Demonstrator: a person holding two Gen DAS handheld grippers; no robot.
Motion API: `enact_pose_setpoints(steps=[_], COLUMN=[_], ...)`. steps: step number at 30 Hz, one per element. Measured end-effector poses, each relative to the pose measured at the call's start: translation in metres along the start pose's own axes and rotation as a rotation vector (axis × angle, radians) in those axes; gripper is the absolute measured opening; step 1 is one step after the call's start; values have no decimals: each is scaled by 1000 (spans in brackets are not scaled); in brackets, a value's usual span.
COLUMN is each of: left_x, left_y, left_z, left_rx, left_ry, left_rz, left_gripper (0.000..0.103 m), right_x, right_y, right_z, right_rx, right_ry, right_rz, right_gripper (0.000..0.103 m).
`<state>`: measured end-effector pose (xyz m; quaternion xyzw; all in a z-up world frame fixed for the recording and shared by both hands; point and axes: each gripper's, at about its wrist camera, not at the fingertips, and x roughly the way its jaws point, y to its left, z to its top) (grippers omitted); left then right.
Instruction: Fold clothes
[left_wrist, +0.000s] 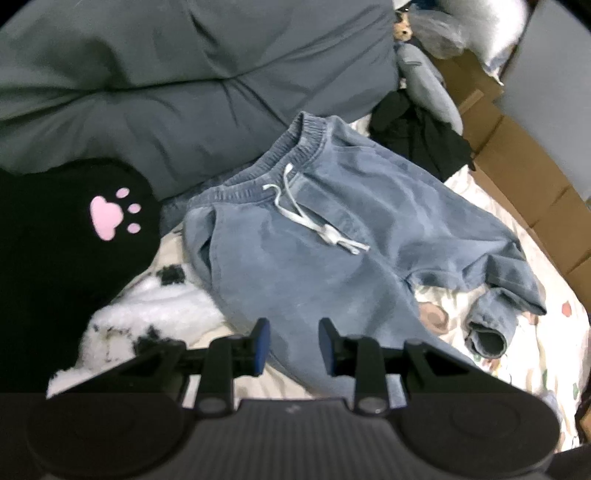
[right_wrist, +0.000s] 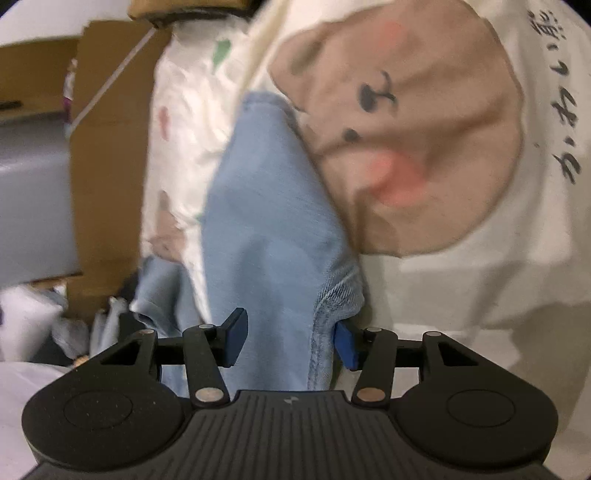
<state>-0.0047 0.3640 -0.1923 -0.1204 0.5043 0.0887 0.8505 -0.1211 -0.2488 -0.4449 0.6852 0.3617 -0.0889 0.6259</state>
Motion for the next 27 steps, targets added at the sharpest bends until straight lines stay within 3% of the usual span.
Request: enact_pose_setpoints(steps=[3, 4, 5, 6, 21, 27], left_x=[-2, -2, -2, -3, 1, 9], left_y=[-2, -3, -3, -3, -4, -5], left_z=[-1, -2, -2, -2, -7, -8], left_rx=[7, 8, 8, 9, 46, 61], left_ry=[-2, -2, -2, -2, 15, 34], left_rz=[-2, -2, -2, -2, 24, 44], left_gripper=[31, 31, 31, 31, 31, 31], right_x=[2, 3, 4, 5, 61, 105], right_y=[8, 13, 18, 24, 127, 148], right_z=[3, 2, 2, 2, -53, -67], right_rx=[14, 1, -35, -76, -537, -628], right_ry=[-20, -22, -12, 3, 142, 197], right_rz=[23, 24, 17, 7, -16, -66], right_gripper=[48, 39, 9, 2, 1, 2])
